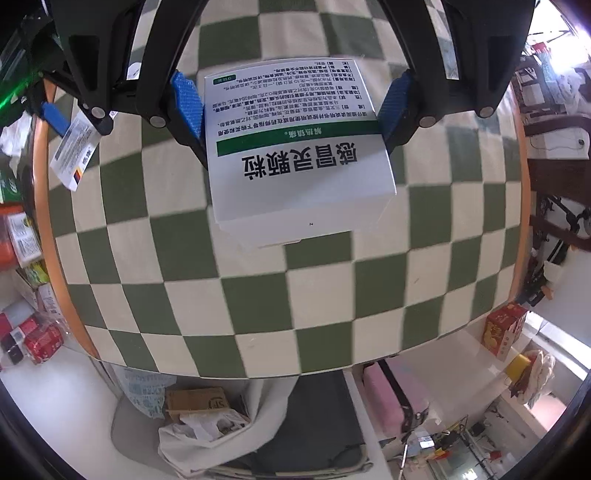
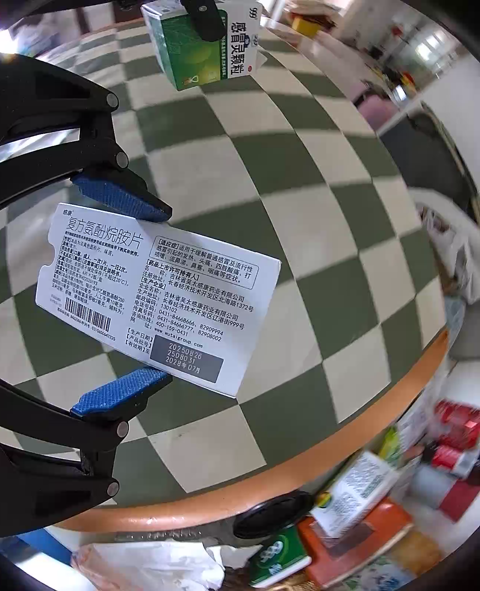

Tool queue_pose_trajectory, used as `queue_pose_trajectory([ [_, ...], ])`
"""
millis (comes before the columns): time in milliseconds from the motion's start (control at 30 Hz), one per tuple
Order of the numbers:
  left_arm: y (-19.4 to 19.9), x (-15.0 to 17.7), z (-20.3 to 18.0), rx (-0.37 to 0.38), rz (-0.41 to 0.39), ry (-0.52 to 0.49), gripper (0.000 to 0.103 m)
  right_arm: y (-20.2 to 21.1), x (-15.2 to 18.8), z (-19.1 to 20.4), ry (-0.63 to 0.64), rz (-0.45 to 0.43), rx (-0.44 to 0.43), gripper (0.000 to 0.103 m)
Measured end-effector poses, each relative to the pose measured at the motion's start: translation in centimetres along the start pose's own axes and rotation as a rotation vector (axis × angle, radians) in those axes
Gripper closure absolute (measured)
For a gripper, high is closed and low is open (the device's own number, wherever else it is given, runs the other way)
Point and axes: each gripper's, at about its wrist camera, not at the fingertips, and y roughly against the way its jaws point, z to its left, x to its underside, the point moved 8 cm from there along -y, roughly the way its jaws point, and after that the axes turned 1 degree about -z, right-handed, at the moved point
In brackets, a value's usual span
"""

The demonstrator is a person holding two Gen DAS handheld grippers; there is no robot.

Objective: Collect trash
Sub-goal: 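Carry the medicine box and leaflet toward the white bin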

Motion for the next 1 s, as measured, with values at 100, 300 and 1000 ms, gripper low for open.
queue_pose_trajectory([
  [100, 1.6, 3.2, 2.3, 0.002, -0.011, 0.014, 0.025, 1.8, 2.1, 1.0, 0.084, -0.028, -0.008, 0.022],
  [300, 4.4, 11.2, 7.0, 0.014, -0.026, 0.06, 0.025, 5.8, 6.9, 2.7, 0.162, -0.059, -0.041, 0.022],
  [1000, 9.7, 42.7, 18.5, 0.168, 0.005, 0.027, 0.025, 17.7, 44.7, 8.1, 0.092, -0.064, -0.128, 0.022],
])
